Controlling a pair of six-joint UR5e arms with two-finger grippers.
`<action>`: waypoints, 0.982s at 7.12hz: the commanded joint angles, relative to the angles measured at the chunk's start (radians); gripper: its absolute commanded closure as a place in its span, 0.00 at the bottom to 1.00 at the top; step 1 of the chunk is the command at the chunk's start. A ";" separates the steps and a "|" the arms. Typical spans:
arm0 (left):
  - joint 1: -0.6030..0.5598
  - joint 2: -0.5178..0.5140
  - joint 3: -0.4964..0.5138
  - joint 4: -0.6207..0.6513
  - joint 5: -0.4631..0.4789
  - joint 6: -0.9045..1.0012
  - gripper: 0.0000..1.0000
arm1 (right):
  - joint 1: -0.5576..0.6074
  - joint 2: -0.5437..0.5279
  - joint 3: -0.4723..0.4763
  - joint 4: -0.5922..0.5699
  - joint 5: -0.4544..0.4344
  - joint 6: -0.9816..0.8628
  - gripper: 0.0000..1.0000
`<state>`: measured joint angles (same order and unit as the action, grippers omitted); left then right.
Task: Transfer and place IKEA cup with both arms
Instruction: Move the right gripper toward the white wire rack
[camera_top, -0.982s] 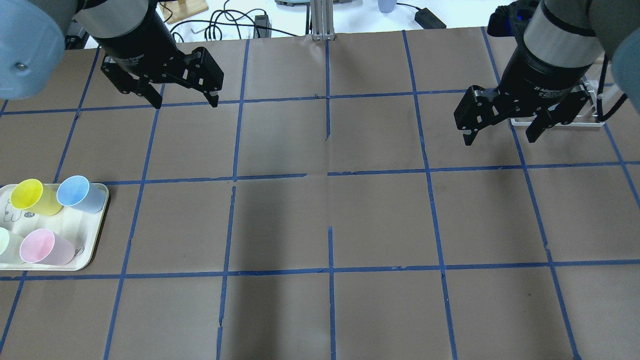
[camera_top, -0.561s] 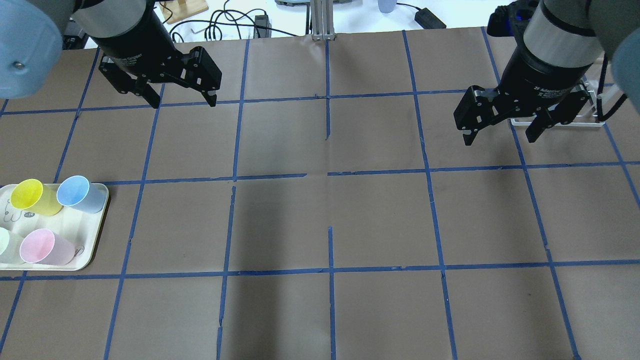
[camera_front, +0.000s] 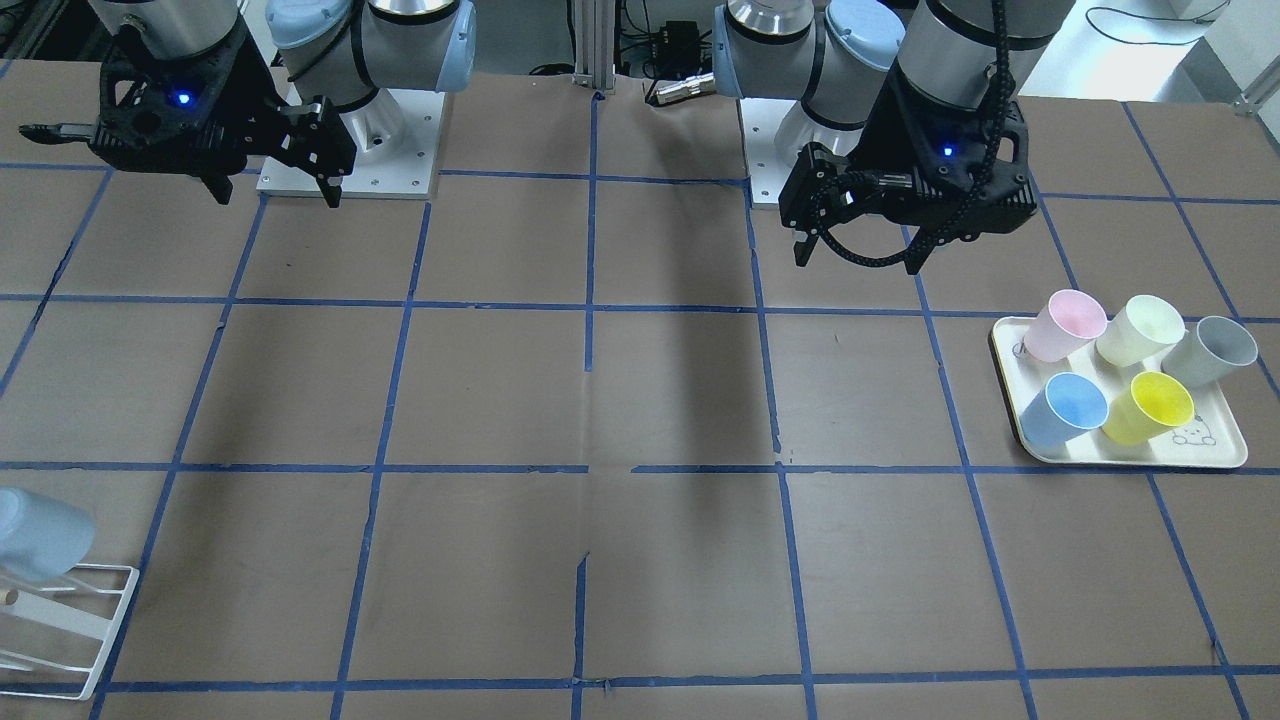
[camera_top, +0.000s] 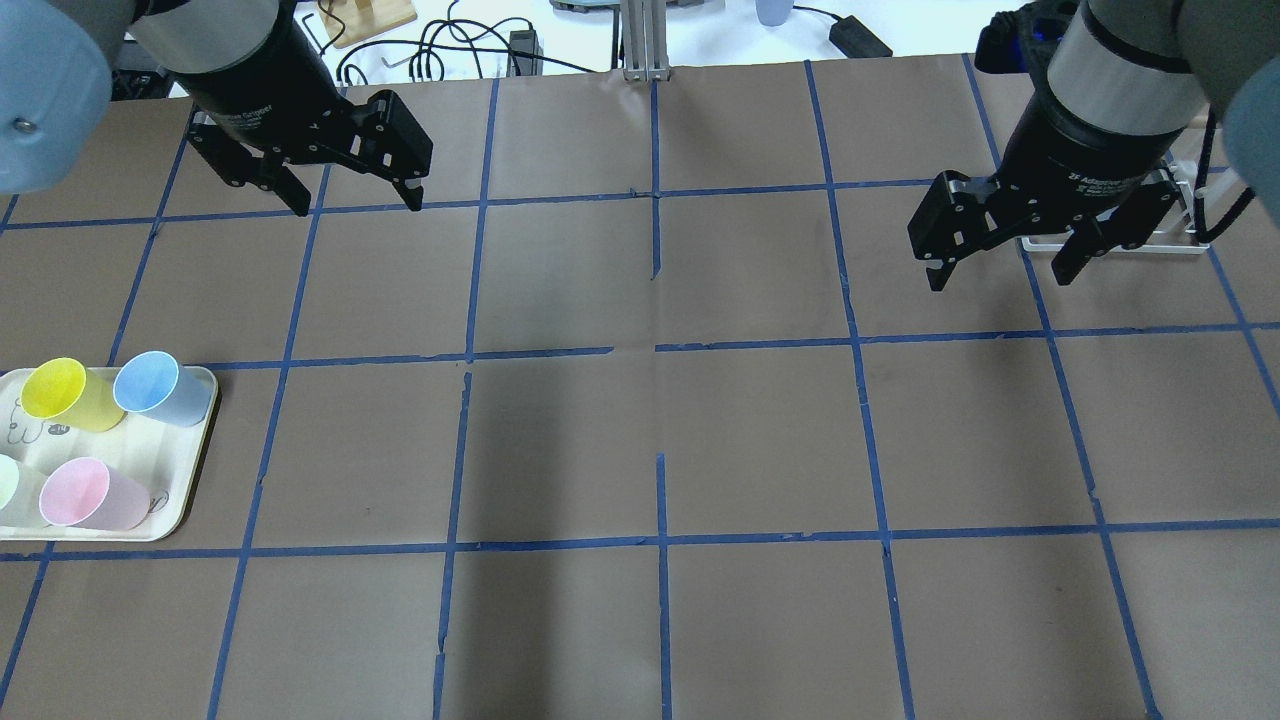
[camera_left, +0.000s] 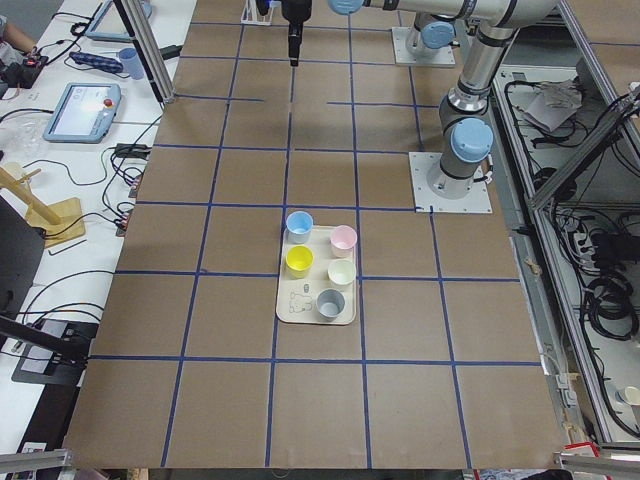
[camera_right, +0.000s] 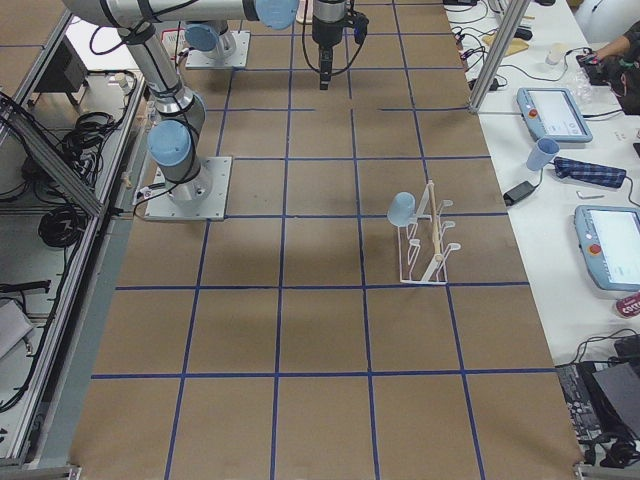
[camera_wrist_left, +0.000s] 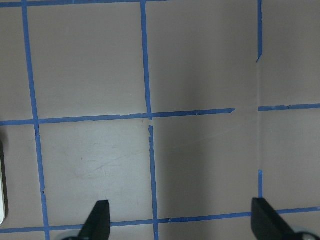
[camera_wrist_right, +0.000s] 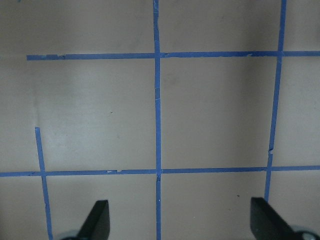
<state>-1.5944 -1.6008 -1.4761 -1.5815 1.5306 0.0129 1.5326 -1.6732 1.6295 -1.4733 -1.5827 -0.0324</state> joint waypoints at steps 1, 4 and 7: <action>-0.001 0.010 -0.001 -0.005 0.002 -0.005 0.00 | -0.002 0.001 0.001 -0.001 0.000 0.002 0.00; -0.006 0.021 -0.001 0.000 0.000 -0.043 0.00 | -0.069 0.025 0.001 -0.013 0.012 -0.061 0.00; -0.004 0.015 -0.003 0.000 -0.001 -0.041 0.00 | -0.247 0.113 0.006 -0.166 0.001 -0.469 0.00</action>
<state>-1.5995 -1.5837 -1.4785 -1.5819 1.5298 -0.0279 1.3513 -1.6047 1.6358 -1.5758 -1.5746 -0.3270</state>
